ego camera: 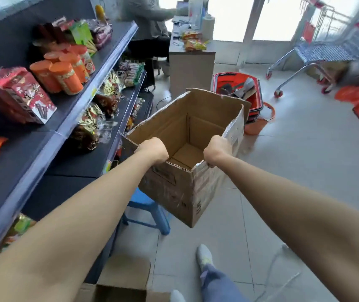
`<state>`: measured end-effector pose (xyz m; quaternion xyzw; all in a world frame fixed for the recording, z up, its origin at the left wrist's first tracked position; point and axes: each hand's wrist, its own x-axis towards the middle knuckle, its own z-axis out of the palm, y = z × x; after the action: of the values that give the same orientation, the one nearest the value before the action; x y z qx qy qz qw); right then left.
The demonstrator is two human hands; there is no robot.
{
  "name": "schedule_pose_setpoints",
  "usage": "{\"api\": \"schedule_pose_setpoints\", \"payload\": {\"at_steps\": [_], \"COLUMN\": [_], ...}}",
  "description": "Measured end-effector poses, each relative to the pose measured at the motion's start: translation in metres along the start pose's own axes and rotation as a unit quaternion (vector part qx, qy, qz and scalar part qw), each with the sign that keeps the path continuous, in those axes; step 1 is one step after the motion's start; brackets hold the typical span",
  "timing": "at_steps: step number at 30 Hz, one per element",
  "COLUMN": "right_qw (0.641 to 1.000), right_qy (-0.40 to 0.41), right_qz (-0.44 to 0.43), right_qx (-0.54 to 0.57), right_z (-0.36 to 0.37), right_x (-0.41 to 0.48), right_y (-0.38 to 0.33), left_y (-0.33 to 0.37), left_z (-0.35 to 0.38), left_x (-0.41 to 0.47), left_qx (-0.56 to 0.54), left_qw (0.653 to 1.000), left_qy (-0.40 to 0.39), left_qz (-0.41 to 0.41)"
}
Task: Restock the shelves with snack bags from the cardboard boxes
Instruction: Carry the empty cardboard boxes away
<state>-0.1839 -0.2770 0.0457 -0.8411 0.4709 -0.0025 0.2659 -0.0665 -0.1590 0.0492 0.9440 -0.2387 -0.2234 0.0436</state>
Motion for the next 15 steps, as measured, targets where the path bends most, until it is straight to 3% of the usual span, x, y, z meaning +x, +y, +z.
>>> {"api": "schedule_pose_setpoints", "payload": {"at_steps": [15], "right_qw": [0.975], "right_qy": [0.129], "right_qz": [0.176], "right_qx": [0.039], "right_z": [-0.105], "right_x": [0.062], "right_y": [0.15], "left_y": [0.223], "left_z": [0.016], "left_x": [0.033], "left_qx": [0.127], "left_qw": [0.964], "left_qy": [-0.042], "left_qz": [0.228]}}
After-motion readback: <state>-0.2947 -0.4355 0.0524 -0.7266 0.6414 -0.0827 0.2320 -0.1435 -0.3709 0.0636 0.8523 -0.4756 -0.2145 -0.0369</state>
